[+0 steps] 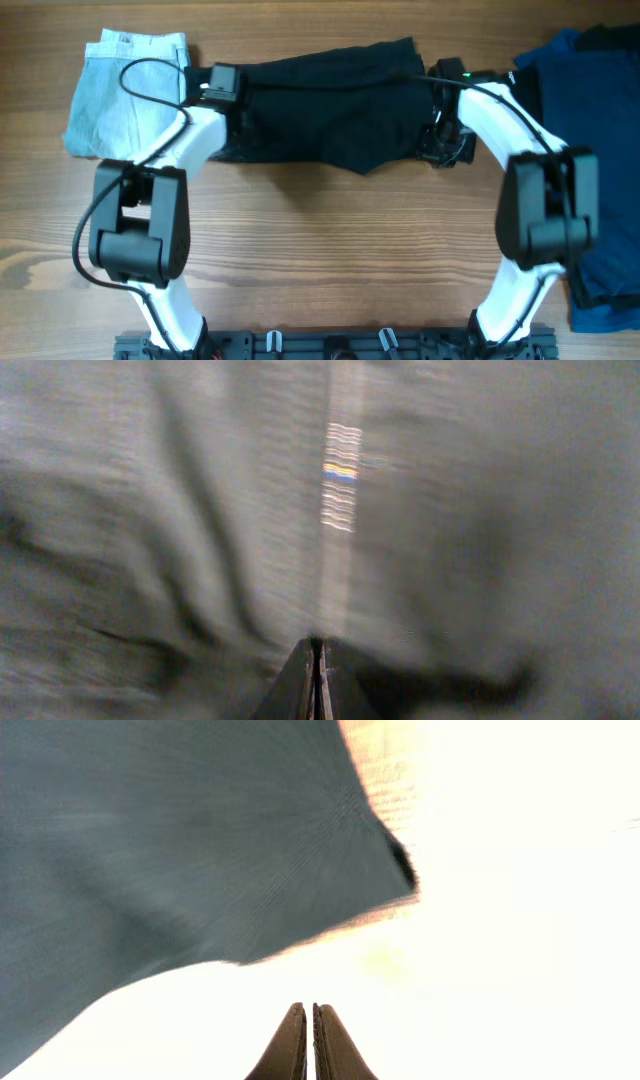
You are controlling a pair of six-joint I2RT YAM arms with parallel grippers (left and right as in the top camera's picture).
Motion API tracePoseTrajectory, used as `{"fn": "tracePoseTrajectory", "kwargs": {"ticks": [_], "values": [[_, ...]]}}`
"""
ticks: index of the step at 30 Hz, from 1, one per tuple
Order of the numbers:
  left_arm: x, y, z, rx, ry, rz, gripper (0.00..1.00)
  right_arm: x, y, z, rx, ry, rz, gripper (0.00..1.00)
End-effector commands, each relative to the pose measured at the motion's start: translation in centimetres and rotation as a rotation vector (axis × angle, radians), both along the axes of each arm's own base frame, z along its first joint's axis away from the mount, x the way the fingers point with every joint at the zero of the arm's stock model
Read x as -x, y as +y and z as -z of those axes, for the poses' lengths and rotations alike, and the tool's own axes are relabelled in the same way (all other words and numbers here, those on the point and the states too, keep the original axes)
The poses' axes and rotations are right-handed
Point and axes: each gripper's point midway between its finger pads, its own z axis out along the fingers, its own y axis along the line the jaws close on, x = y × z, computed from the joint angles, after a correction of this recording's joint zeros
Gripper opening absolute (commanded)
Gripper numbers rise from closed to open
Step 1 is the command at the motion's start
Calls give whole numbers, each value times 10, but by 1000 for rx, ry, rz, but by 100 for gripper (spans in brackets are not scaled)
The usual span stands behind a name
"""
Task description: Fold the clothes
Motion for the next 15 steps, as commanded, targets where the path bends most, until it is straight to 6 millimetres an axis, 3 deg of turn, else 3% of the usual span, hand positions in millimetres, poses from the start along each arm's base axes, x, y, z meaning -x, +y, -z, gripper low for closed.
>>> {"fn": "tracePoseTrajectory", "kwargs": {"ticks": [1, 4, 6, 8, 12, 13, 15], "values": [[-8, -31, -46, 25, -137, 89, 4, -20, 22, -60, -114, -209, -175, 4], [-31, -36, -76, 61, -275, 78, 4, -43, 32, -57, -153, -286, -205, 4], [-33, -31, -75, 70, -279, 43, 4, -53, 33, -46, -153, -297, -204, 4], [-34, -27, -74, 69, -277, 35, 4, -63, 34, -29, -152, -297, -206, 4], [-34, -26, -74, 67, -274, 34, 4, -85, 36, 23, -149, -292, -229, 4], [-33, -26, -73, 66, -272, 34, 4, -84, 33, 37, -138, -267, -223, 4], [-31, -25, -72, 64, -262, 34, 4, -69, 4, 55, -39, -180, -140, 4]]}}
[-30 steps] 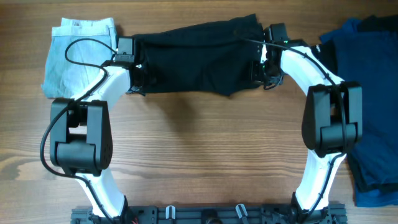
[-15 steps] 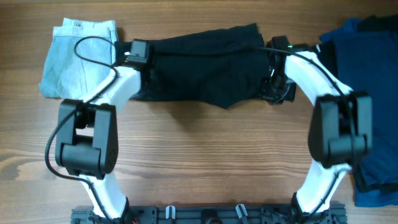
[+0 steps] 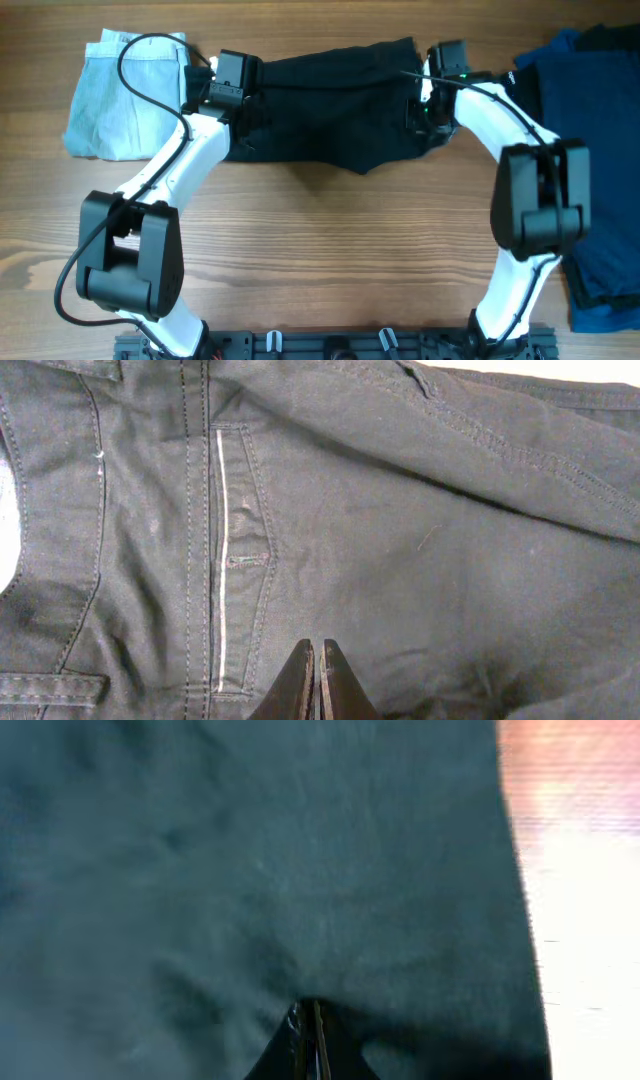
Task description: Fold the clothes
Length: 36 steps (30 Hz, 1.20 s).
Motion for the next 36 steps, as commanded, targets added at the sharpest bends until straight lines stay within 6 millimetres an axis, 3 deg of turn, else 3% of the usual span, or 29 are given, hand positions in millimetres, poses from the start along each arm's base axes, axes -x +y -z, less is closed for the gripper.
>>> {"fn": "tracePoseTrajectory", "kwargs": {"ticks": [1, 4, 8, 12, 14, 18, 21, 24, 30, 33, 34, 36], "values": [[4, 3, 1, 0, 14, -10, 4, 20, -38, 22, 123, 110, 101, 4], [9, 5, 4, -7, 39, -9, 4, 63, -75, 23, 174, 292, 216, 4], [11, 4, 5, -8, 47, -7, 4, 107, -94, 16, 191, 473, 267, 4], [12, 4, 6, -8, 50, -7, 4, 101, -94, 11, 191, 455, 205, 4], [15, -2, 8, 21, 71, 13, 4, 88, -90, -9, 164, 413, 183, 4], [21, -6, 30, 51, 136, -3, 4, 59, -70, -97, 27, 179, 182, 4], [27, -7, 61, 46, 212, 0, 4, 59, -42, -130, -74, 82, 31, 4], [34, -5, 89, 42, 279, -23, 4, 58, -13, -129, -68, 68, -87, 4], [37, -8, 95, 57, 302, -15, 5, 35, 49, -124, -65, -48, -260, 4], [37, -9, 95, 57, 302, -14, 5, 26, 85, -104, -60, -75, -360, 4], [37, -8, 95, 57, 302, -15, 5, 14, 109, -85, -65, -104, -408, 4], [38, -8, 95, 57, 303, -15, 7, 6, 130, -67, -59, -136, -486, 4]]}}
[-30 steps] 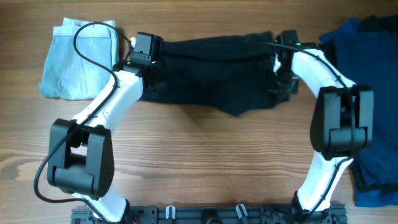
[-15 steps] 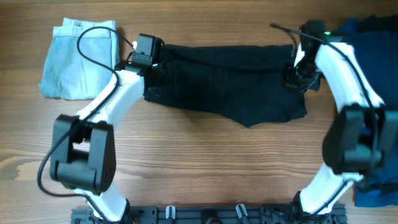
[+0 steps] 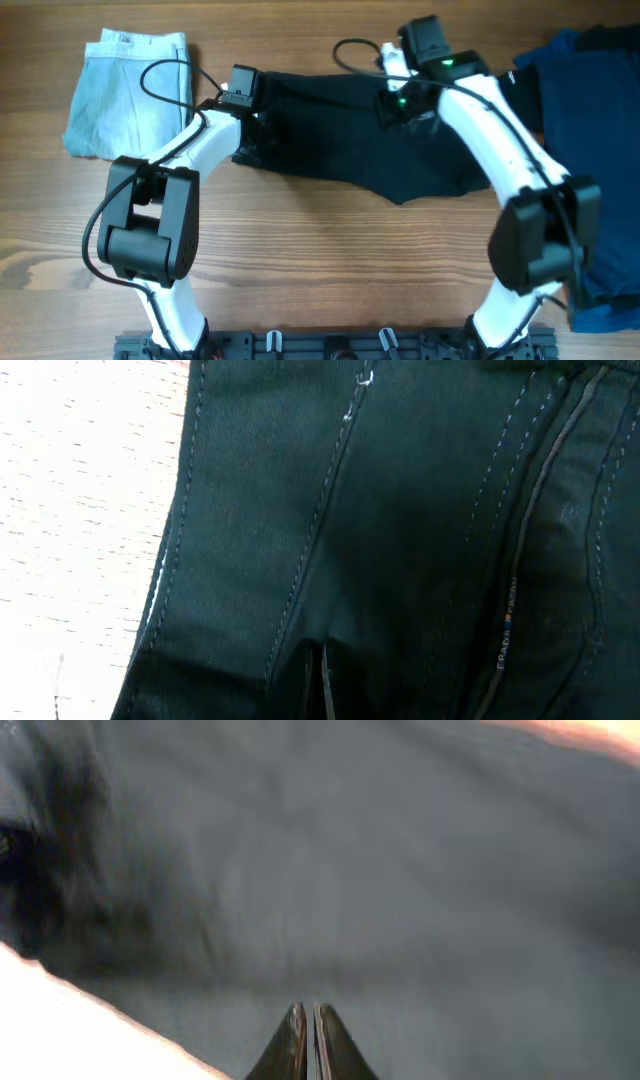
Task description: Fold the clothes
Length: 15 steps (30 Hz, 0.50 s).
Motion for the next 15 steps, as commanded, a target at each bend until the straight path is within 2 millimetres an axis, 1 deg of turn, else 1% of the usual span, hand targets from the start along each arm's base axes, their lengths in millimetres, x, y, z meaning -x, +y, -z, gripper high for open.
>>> {"fn": "tracePoseTrajectory", "kwargs": {"ticks": [1, 3, 5, 6, 8, 9, 10, 12, 13, 15], "values": [[10, 1, 16, 10, 59, -7, 6, -5, 41, 45, 18, -4, -147, 4], [10, 1, 16, 10, 59, -7, 7, -9, 56, 66, 19, -11, -181, 4], [10, 1, 16, 10, 59, -7, 7, -13, 62, 82, 13, -3, -165, 4], [10, 0, 16, 11, 58, -7, 7, -18, 62, 89, 18, -14, -154, 4], [9, 0, 16, 11, 55, -7, 8, -36, 52, 103, 59, -49, -26, 4], [9, 0, 16, 11, 55, -7, 8, -45, 52, 107, 57, -75, 7, 4], [9, 0, 16, 11, 55, -7, 8, -48, 54, 107, 51, -88, 8, 4], [9, 0, 16, 11, 55, -6, 8, -63, 58, 103, 23, -145, 38, 4], [9, 0, 16, 11, 55, -6, 8, -75, 54, 97, 25, -196, 90, 4], [9, 0, 16, 11, 55, -6, 8, -87, 50, 91, 37, -251, 123, 4]]}}
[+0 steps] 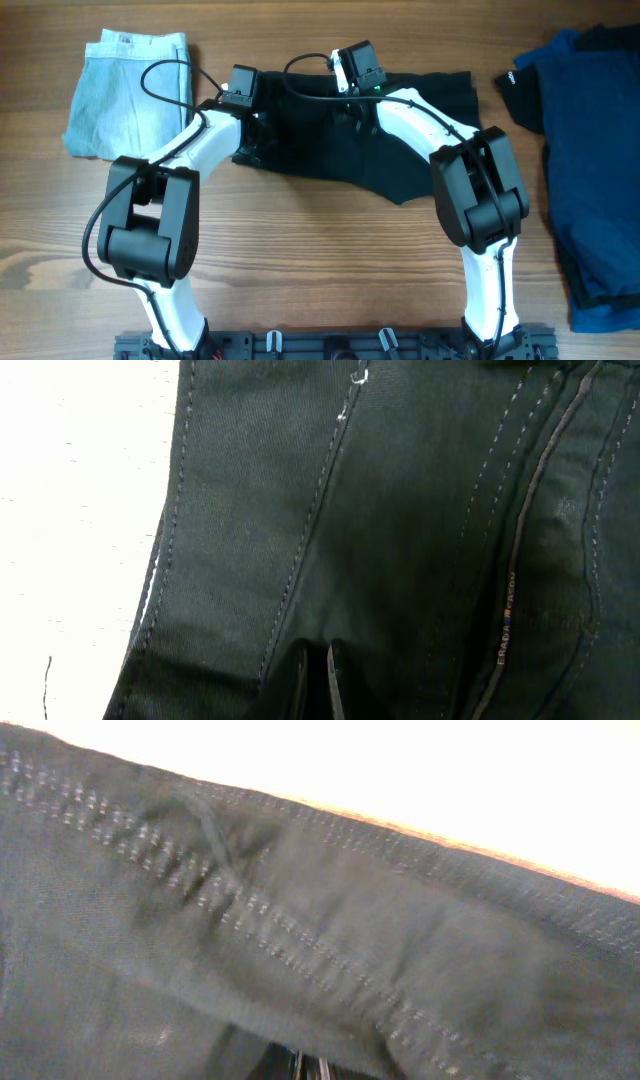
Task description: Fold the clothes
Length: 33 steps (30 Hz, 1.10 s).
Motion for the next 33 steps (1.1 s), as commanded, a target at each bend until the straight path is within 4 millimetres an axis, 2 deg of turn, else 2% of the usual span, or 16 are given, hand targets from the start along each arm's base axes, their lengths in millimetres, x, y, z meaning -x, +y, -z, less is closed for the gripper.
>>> {"fn": "tracePoseTrajectory", "kwargs": {"ticks": [1, 4, 7, 9, 11, 12, 13, 14, 16, 17, 19, 20, 21, 27, 29, 33], "values": [[9, 1, 16, 3, 55, -8, 8, -19, -17, 3, 39, -58, 123, 4], [9, 1, 16, 3, 55, -8, 8, -44, -26, -17, 58, -191, 190, 8], [9, 1, 16, 3, 55, -8, 8, -65, -38, -37, 54, -300, 250, 26], [9, 1, 16, 3, 55, -8, 8, -73, -47, -69, 33, -347, 272, 30], [9, 1, 16, 3, 55, -8, 8, -66, -54, -126, 5, -400, 283, 37], [9, 1, 16, 3, 55, -8, 9, -53, -62, -152, 11, -391, 287, 37], [9, 1, 16, 3, 54, -8, 9, -42, -71, -162, 26, -367, 292, 36], [9, 1, 16, 4, 54, -8, 9, -27, -84, -170, 52, -323, 301, 31], [9, 1, 16, 4, 52, -8, 9, -6, -104, -167, 100, -237, 316, 9], [9, 1, 16, 4, 51, -8, 9, 3, -118, -156, 131, -175, 331, 4], [9, 1, 16, 4, 51, -8, 9, 18, -142, -128, 161, -48, 381, 4], [8, 1, 16, 5, 50, -8, 9, 22, -150, -111, 148, 14, 377, 4], [8, 1, 16, 5, 50, -8, 10, 22, -153, -103, 143, 34, 380, 4], [8, 1, 16, 5, 47, -8, 10, 3, -170, -35, 97, 124, 399, 5], [8, 1, 16, 5, 47, -8, 10, -11, -169, -22, 88, 92, 403, 5], [8, 1, 16, 5, 47, -7, 10, -28, -167, -12, 70, 39, 406, 6]]}}
